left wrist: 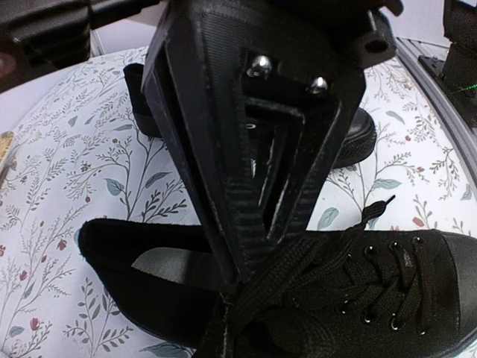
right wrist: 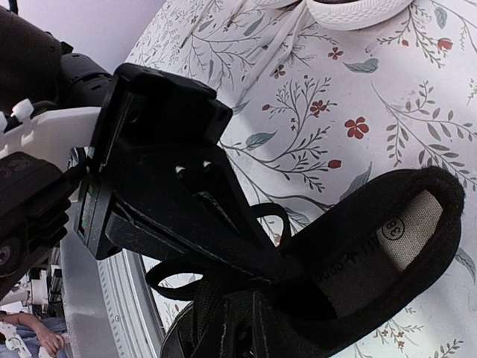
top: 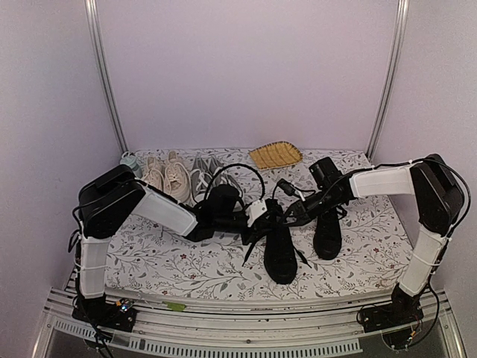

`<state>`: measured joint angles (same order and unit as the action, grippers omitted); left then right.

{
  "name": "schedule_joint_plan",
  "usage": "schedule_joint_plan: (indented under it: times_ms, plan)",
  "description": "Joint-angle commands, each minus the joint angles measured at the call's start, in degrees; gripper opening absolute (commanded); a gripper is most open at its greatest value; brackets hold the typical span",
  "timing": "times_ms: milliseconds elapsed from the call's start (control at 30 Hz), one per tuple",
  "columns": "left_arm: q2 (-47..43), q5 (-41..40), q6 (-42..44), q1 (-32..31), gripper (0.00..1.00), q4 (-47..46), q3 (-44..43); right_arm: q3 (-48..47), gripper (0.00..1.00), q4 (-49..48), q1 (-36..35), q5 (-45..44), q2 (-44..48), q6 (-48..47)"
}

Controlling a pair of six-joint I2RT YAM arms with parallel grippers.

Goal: Tie the shoes
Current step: Pass from the left arm to the right

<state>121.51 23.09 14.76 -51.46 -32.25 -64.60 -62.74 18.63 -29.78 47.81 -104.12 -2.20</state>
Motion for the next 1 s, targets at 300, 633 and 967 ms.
schedule_joint_plan:
  times_ms: [300,633,967]
  plan:
    - [-0.8,0.1,-0.4,-0.1,0.00,-1.3,0.6,0.0,0.25,-0.6,-1.4,0.6,-2.4,-0.9]
    - [-0.7,0.0,-0.5,-0.2,0.00,-1.4,0.6,-0.1,0.05,-0.6,-2.0,-0.6,-2.7,-1.0]
    - [-2.7,-0.2,1.2,-0.1,0.09,-1.2,2.3,-0.3,0.01,0.1,-1.9,-4.5,1.6,-0.6]
